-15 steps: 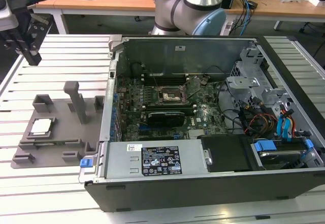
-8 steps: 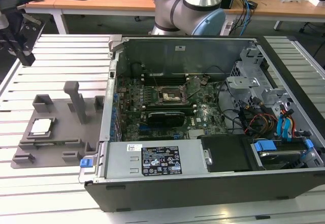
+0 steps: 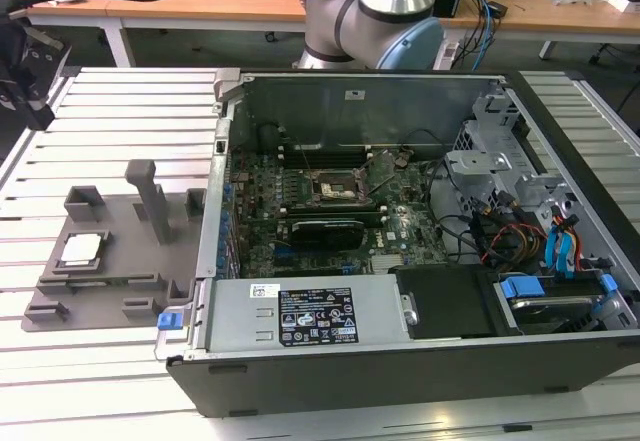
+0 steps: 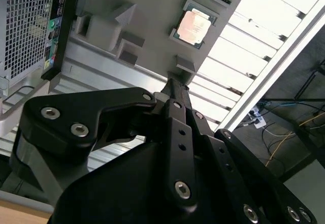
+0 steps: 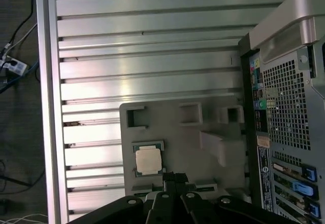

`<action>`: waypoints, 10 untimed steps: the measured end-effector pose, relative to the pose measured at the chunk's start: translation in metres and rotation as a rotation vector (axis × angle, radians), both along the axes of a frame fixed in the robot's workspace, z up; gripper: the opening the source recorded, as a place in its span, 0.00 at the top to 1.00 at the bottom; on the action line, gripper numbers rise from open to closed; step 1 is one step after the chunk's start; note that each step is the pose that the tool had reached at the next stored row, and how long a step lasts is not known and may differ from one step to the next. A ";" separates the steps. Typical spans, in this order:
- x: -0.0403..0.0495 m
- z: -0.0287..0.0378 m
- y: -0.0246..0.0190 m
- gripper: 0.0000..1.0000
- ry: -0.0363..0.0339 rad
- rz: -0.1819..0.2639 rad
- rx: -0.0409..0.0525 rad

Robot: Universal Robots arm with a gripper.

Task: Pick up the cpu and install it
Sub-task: 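Reach for the cpu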

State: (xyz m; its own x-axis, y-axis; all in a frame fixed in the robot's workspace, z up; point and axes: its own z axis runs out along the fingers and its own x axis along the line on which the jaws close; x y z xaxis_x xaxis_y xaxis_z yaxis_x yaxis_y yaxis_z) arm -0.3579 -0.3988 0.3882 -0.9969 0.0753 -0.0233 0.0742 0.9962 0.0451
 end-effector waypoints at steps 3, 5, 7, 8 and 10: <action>-0.0052 -0.0002 0.0000 0.89 -0.0001 0.000 0.0000; -0.0087 -0.0004 0.0000 0.89 -0.0001 0.000 0.0000; -0.0135 -0.0006 0.0000 0.89 0.0000 0.000 -0.0001; -0.0161 -0.0007 0.0000 0.89 0.0000 0.000 0.0000; -0.0181 -0.0008 0.0000 0.89 0.0000 0.000 0.0000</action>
State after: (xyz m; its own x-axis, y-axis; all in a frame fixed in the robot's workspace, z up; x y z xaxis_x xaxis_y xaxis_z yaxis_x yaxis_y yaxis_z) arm -0.3760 -0.3988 0.3874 -0.9969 0.0752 -0.0233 0.0741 0.9962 0.0451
